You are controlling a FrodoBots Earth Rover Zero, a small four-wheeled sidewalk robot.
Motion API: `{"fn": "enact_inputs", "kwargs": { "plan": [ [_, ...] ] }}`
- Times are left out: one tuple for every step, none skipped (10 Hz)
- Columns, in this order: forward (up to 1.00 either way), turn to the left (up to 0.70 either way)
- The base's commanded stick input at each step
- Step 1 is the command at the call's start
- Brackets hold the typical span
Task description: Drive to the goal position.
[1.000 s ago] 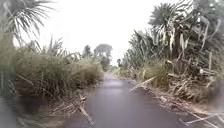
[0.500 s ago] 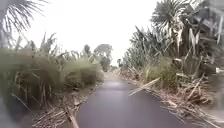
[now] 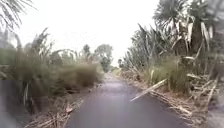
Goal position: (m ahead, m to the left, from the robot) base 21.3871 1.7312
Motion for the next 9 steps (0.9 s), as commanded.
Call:
{"fn": "enact_inputs", "kwargs": {
  "plan": [
    [0.7, 0.0],
    [0.7, 0.0],
    [0.7, 0.0],
    [0.7, 0.0],
    [0.7, 0.0],
    [0.7, 0.0],
    [0.7, 0.0],
    [0.7, 0.0],
    [0.7, 0.0]
  ]
}}
